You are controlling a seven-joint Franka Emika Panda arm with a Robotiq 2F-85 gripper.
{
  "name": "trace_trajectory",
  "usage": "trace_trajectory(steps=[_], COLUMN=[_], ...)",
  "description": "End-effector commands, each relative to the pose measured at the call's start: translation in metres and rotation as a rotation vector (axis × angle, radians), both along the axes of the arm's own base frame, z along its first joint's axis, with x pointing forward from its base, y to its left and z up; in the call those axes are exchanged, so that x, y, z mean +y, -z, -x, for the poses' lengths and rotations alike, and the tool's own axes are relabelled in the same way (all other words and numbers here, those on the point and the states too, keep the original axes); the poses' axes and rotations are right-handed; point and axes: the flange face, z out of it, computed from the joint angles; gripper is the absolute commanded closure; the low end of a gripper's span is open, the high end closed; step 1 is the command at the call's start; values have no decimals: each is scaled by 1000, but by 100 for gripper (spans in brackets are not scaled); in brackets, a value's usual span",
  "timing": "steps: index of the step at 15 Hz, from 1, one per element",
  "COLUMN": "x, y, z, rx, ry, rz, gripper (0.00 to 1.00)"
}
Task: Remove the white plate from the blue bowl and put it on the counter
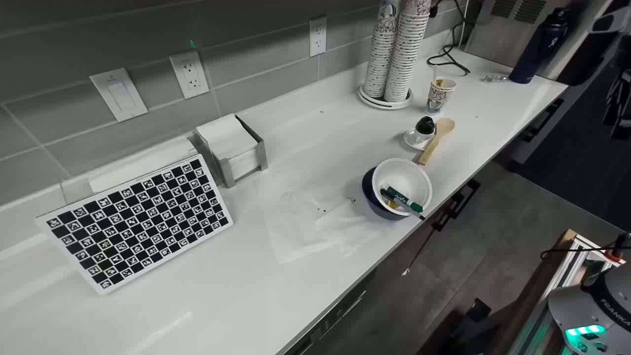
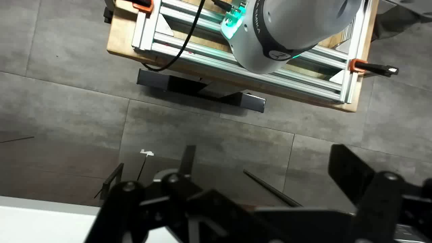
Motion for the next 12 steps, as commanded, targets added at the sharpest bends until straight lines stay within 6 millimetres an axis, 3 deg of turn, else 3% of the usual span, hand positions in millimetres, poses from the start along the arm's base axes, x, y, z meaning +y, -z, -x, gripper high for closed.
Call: trace_trajectory(steps=[1,8,12], x=[0,0,12], y=[-1,-1,0], z=[0,0,-22], rx=[1,1,-63], ry=[0,0,158], rz=[0,0,-42], gripper=[0,0,0])
